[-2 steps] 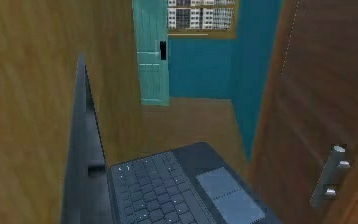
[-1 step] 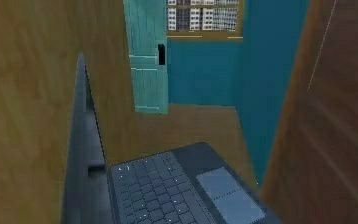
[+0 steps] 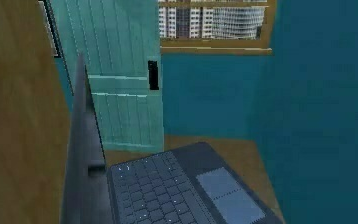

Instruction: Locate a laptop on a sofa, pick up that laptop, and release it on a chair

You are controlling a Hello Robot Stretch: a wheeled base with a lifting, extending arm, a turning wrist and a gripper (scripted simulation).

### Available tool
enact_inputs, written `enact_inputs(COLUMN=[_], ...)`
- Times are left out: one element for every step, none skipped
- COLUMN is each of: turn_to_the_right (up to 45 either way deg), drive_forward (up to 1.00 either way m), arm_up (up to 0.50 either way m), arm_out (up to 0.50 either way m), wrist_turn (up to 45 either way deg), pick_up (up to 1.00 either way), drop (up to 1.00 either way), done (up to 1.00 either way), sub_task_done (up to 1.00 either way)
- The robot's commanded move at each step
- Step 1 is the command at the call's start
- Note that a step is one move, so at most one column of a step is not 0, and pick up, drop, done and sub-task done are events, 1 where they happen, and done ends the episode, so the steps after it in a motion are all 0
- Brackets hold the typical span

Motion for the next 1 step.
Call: enact_inputs(turn_to_the_right=[0.0], drive_forward=[1.0], arm_up=[0.0], arm_out=[0.0], wrist_turn=[0.0], pick_up=[0.0], drop=[0.0], done=[0.0], sub_task_done=[0.0])
